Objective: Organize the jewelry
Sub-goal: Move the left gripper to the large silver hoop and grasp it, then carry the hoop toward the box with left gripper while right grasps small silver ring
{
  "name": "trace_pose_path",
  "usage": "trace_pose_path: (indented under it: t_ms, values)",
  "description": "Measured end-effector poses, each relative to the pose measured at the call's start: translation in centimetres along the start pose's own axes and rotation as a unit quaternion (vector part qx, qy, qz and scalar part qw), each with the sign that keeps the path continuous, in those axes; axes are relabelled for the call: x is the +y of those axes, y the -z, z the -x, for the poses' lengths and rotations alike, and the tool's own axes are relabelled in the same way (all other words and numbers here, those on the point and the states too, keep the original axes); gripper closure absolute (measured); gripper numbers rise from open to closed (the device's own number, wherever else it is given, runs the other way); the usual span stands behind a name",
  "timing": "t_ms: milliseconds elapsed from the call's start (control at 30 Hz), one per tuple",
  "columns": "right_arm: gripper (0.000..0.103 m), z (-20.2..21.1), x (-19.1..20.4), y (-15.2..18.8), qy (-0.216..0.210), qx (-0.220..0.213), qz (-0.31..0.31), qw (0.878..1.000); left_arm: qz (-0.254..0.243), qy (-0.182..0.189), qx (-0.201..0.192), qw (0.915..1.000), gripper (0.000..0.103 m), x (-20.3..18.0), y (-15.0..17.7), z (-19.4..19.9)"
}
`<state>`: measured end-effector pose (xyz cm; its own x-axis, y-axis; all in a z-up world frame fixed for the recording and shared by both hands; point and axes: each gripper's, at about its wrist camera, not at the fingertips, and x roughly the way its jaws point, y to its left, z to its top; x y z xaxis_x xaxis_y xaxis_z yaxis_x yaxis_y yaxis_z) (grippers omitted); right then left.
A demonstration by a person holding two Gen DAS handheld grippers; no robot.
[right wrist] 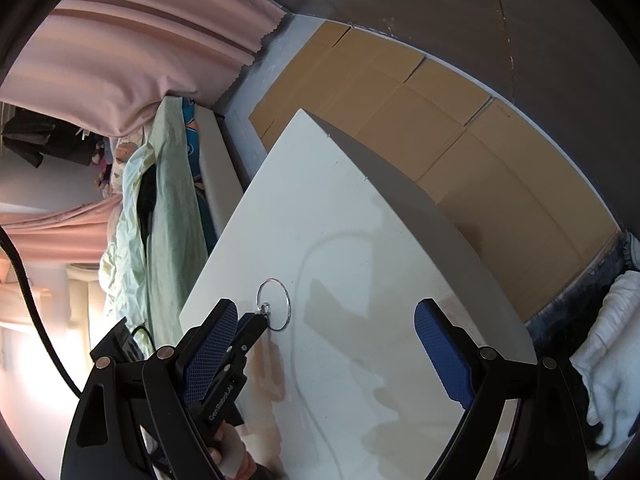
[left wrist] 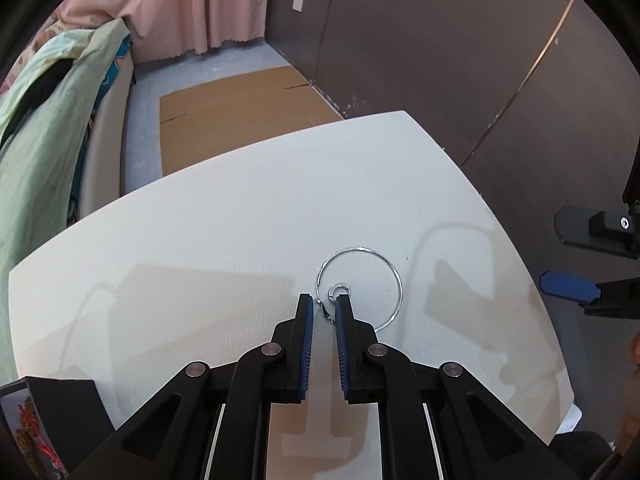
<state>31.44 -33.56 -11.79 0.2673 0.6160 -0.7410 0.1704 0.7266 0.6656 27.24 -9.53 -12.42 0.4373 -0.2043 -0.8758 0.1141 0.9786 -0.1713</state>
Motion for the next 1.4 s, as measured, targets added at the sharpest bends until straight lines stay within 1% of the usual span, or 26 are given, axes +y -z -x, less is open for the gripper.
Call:
trace_pose_path:
  t_ms: [167, 300, 367, 567, 733, 767, 933, 1067, 1133, 1200, 1267, 1400]
  values:
    - [0.012, -0.2, 0.2, 0.0, 0.006, 0.002, 0.004, 1.000, -0.029, -0.030, -0.007, 0.9991, 0.101, -0.6, 0.1, -0.1]
    - [0.012, -0.2, 0.4, 0.0, 0.009, 0.001, 0.009, 1.000, -0.019, -0.019, -0.003, 0.9996, 0.102, 0.3, 0.3, 0.2]
    - [0.012, -0.2, 0.5, 0.0, 0.010, 0.003, 0.013, 1.000, -0.015, -0.015, -0.011, 0.9997, 0.102, 0.8, 0.3, 0.8]
    - [0.012, -0.7, 1.3, 0.0, 0.017, 0.005, 0.032, 0.999, 0.010, 0.010, -0.036, 0.9992, 0.102, 2.0, -0.1, 3.1]
    - [0.012, -2.1, 2.8, 0.4, 0.030, 0.016, 0.076, 0.997, 0.019, 0.004, -0.063, 0.9978, 0.102, 2.9, -0.4, 5.8]
    - [0.014, -2.5, 3.3, 0.4, 0.033, 0.021, 0.088, 0.995, 0.021, 0.002, -0.068, 0.9975, 0.102, 3.3, -0.3, 6.3]
    - [0.036, -4.8, 5.6, 0.9, 0.041, 0.044, 0.138, 0.989, 0.043, -0.010, -0.081, 0.9958, 0.102, 6.0, 0.6, 8.2]
    - [0.045, -6.0, 7.6, 1.3, 0.053, 0.049, 0.178, 0.981, 0.058, -0.013, -0.089, 0.9943, 0.102, 7.9, 1.2, 9.6]
    - [0.054, -6.5, 8.3, 1.4, 0.060, 0.049, 0.192, 0.978, 0.066, -0.012, -0.093, 0.9934, 0.102, 8.7, 1.5, 10.4]
    - [0.059, -7.4, 8.9, 1.5, 0.073, 0.052, 0.205, 0.975, 0.072, -0.013, -0.099, 0.9924, 0.102, 9.6, 1.9, 11.2]
    - [0.061, -8.1, 9.3, 1.8, 0.086, 0.054, 0.214, 0.971, 0.078, -0.014, -0.102, 0.9916, 0.102, 10.2, 2.2, 11.7]
    - [0.070, -8.8, 10.4, 2.5, 0.101, 0.051, 0.240, 0.964, 0.089, -0.015, -0.107, 0.9902, 0.102, 11.6, 2.8, 12.5]
